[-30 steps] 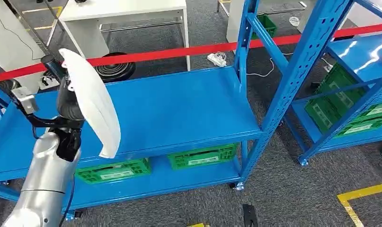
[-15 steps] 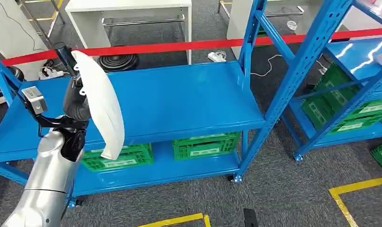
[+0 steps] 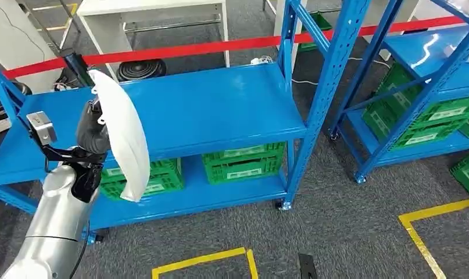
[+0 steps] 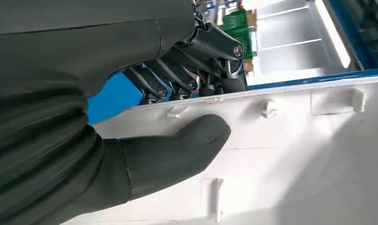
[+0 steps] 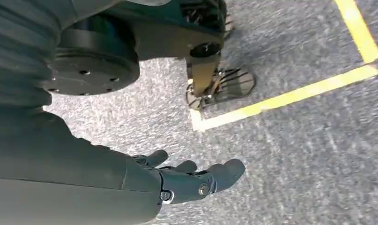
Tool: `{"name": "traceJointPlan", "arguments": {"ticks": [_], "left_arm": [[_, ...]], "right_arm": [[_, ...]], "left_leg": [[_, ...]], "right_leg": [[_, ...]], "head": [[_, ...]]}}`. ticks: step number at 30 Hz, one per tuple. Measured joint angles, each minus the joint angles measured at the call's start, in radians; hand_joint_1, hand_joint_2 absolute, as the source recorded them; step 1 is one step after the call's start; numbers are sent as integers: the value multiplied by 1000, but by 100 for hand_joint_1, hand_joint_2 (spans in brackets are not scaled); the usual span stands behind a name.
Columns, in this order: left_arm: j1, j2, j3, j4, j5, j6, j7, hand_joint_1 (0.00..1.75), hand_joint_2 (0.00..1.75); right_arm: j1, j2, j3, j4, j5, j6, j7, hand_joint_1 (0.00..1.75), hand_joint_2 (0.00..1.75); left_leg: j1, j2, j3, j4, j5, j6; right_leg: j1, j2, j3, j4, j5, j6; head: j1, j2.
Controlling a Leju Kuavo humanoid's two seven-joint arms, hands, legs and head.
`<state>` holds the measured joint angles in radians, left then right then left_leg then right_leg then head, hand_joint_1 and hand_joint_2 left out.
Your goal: Take the parts from the cabinet and place them on the table.
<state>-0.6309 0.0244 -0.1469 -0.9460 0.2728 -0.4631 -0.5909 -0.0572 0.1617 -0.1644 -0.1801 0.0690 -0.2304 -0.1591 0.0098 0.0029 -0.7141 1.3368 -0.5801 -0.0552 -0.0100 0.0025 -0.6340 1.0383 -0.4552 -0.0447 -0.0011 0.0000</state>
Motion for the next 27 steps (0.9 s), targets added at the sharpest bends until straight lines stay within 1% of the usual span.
{"name": "traceJointPlan", "arguments": {"ticks": [1,2,3,4,5,6,7,8,9,10,11,12,13,14,15,16,17,18,19,20,21,22,23,24,25,26,27], "left_arm": [[-2,0,0,3,1,0,0,175,175],[-5,0,-2,5,1,0,0,175,175],[-12,-1,-5,6,1,0,0,175,175],[-23,-2,-10,8,1,0,1,175,175],[-32,-4,-13,10,4,0,0,175,175],[-37,-4,-16,15,7,0,1,175,175],[-43,-5,-18,20,11,0,3,175,175],[-46,-10,-20,23,12,0,4,175,175],[-54,-11,-24,32,15,-1,5,175,175],[-61,-17,-26,36,15,-1,6,175,175],[-66,-19,-28,39,15,-1,6,175,175],[-70,-21,-32,43,15,-2,6,175,175],[-71,-23,-36,47,14,-2,6,175,175],[-70,-23,-40,52,14,-2,6,175,175],[-70,-24,-43,57,14,-2,6,175,175],[-72,-26,-43,61,15,-3,5,175,175],[-74,-27,-43,64,15,-3,5,175,175],[-79,-27,-44,67,15,-3,4,175,175],[-84,-29,-45,70,15,-3,3,175,175],[-89,-29,-46,72,16,-3,0,175,175],[-92,-29,-49,75,17,-3,-2,175,175],[-97,-30,-53,83,17,-4,-4,175,175],[-98,-33,-58,91,17,-5,-5,175,175],[-98,-32,-59,99,18,-5,-6,175,175],[-98,-32,-60,104,19,-5,-7,175,175],[-99,-32,-63,107,19,-5,-9,175,175],[-101,-33,-68,110,19,-8,-10,175,175]], "right_arm": [[0,0,0,0,-2,0,-2,0,175],[0,0,0,0,-3,0,-3,0,175],[0,0,0,0,-3,0,-6,0,175],[0,0,0,0,-3,0,-8,0,175],[0,0,-1,0,-4,1,-9,0,175],[0,0,-1,0,-6,1,-8,0,175],[-1,0,-3,0,-8,2,-8,0,175],[2,0,-4,0,-9,3,-8,0,175],[3,0,-6,0,-10,1,-8,0,175],[3,-1,-8,0,-12,-3,-6,0,175],[4,-1,-9,0,-13,-3,-6,0,175],[3,-1,-13,0,-19,1,-7,0,175],[2,-2,-15,0,-21,4,-9,0,175],[2,-2,-18,0,-24,7,-9,0,175],[2,-3,-21,0,-29,10,-10,0,175],[3,-3,-23,0,-32,12,-12,0,175],[2,-4,-24,0,-33,13,-13,0,175],[1,-5,-24,0,-33,13,-13,0,175],[-1,-7,-25,0,-33,14,-14,0,175],[-1,-8,-25,0,-33,14,-15,0,175],[-1,-8,-26,0,-33,16,-17,0,175],[-2,-8,-29,0,-33,16,-19,0,175],[-1,-9,-32,0,-33,16,-19,0,175],[1,-8,-34,0,-32,18,-19,0,175],[0,-9,-37,0,-32,21,-18,0,175],[0,-9,-38,0,-31,23,-18,0,175],[2,-9,-38,0,-30,26,-18,0,175]], "left_leg": [[0,0,42,-45,44,3],[0,0,102,-122,74,8],[0,-1,169,-213,75,13],[-6,-3,235,-311,32,19],[-8,-5,246,-339,22,27],[-11,-5,232,-337,31,32],[-14,-6,228,-335,35,38],[-12,-4,219,-340,46,50],[-5,3,216,-344,61,62],[-6,3,200,-344,73,75],[-6,3,183,-342,86,77],[-7,2,166,-341,99,79],[-8,2,150,-339,111,80],[-10,3,135,-336,121,80],[-10,4,117,-332,131,78],[-11,5,98,-326,141,76],[-12,5,83,-321,149,74],[-12,5,70,-315,156,71],[-13,5,61,-308,161,67],[-16,5,55,-304,165,62],[-15,7,58,-309,177,54],[-11,7,57,-313,187,49],[-12,6,55,-317,197,42],[-11,4,48,-314,191,37],[-11,1,36,-295,148,30],[-7,1,19,-243,82,25],[-4,1,4,-168,20,19]], "right_leg": [[0,0,-14,0,11,3],[0,0,-25,0,21,6],[0,1,-32,1,30,10],[5,2,-38,2,38,18],[4,0,-39,-1,48,23],[2,0,-38,-7,60,28],[0,0,-39,-11,71,33],[4,3,-41,-17,81,44],[-3,3,-48,-8,62,48],[-1,1,-68,27,3,50],[-2,1,-89,92,-65,51],[-2,2,-110,172,-121,55],[-1,2,-125,243,-151,57],[-1,1,-129,295,-149,58],[-1,1,-117,309,-116,57],[-1,1,-83,280,-70,54],[0,1,-34,220,-39,50],[2,1,30,138,-35,44],[5,1,98,43,-77,36],[9,2,137,-25,-106,35],[11,2,127,-21,-98,35],[12,3,124,-21,-95,31],[12,2,120,-25,-84,24],[2,-4,111,-33,-69,15],[2,-4,99,-33,-57,8],[2,-5,85,-33,-45,3],[2,-5,71,-33,-33,3]], "head": [[0,0],[0,0],[0,0],[0,0],[3,0],[2,0],[2,0],[2,0],[0,0],[5,0],[7,0],[8,0],[8,0],[8,0],[8,0],[8,0],[8,0],[8,0],[8,0],[8,0],[8,0],[11,0],[11,0],[11,0],[9,0],[5,0],[5,0]]}}
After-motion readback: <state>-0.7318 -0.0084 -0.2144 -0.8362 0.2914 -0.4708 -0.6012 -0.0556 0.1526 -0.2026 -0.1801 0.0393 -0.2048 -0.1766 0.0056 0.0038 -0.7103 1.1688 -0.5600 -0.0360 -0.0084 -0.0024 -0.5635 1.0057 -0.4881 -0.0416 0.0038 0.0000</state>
